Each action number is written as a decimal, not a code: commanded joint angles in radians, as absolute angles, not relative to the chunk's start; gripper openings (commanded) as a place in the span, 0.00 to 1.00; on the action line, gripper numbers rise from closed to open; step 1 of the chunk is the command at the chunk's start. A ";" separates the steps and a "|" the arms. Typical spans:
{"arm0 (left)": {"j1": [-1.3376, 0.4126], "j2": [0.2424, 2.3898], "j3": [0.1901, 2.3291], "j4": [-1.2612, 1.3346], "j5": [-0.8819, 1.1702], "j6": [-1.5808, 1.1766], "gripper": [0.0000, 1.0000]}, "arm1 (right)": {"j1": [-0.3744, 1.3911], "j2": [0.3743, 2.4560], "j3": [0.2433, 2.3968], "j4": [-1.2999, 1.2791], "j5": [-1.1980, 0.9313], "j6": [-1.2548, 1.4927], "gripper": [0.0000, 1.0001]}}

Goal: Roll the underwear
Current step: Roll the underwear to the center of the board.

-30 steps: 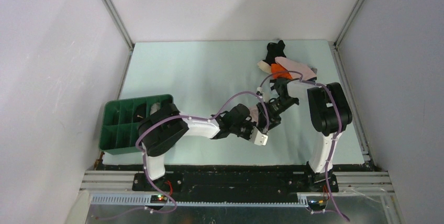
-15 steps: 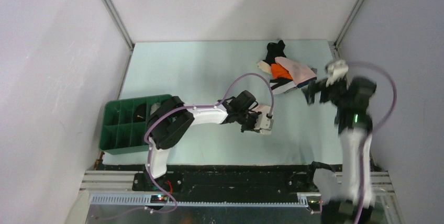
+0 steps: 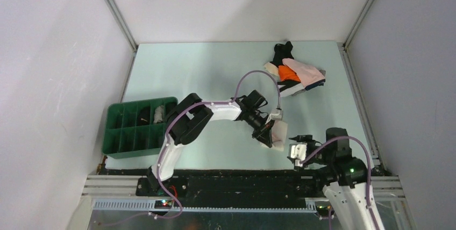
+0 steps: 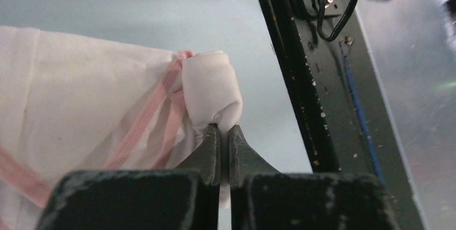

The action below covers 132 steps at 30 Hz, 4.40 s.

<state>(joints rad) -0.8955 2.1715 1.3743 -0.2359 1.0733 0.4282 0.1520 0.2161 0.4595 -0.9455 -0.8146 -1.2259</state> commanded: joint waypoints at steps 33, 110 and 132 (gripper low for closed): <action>-0.813 2.362 1.402 -0.131 1.240 -0.219 0.00 | 0.734 0.907 0.335 -0.300 -0.280 -0.879 0.53; -1.094 1.824 0.859 0.325 0.300 0.604 0.39 | 0.302 2.108 1.194 -1.085 -0.811 -0.695 0.00; -1.043 2.004 1.185 -0.277 0.766 0.585 0.00 | -0.169 1.295 1.070 -0.528 -0.721 -0.425 0.99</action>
